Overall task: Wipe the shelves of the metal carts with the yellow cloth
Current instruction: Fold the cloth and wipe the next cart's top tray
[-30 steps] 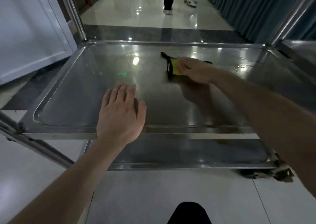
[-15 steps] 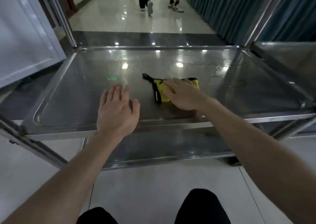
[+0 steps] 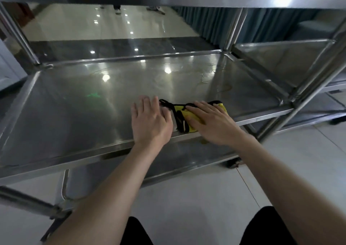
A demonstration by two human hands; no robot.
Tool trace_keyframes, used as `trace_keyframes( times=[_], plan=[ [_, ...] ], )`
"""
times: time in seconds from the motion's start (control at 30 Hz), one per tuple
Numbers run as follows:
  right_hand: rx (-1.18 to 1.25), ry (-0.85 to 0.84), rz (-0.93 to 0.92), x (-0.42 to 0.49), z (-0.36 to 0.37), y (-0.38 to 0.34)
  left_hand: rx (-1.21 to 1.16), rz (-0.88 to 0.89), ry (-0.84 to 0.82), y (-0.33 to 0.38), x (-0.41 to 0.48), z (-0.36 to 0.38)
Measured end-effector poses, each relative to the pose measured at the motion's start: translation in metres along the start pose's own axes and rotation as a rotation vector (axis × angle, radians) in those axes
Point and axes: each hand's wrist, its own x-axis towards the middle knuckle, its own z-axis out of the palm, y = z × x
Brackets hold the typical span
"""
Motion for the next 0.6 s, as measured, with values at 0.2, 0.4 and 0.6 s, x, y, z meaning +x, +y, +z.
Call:
trace_keyframes(
  times=[0.2,0.4,0.6],
  plan=[
    [-0.037,-0.056,-0.096,0.04,-0.003,0.011,0.096,0.007,-0.009,-0.003,-0.003,0.006],
    [-0.09,-0.075,-0.059,0.234,-0.02,0.024,0.142,-0.01,0.003,-0.003,-0.003,0.009],
    [0.004,-0.062,-0.135,0.142,-0.014,0.023,0.174,-0.017,0.005,-0.005,-0.002,0.006]
  ],
)
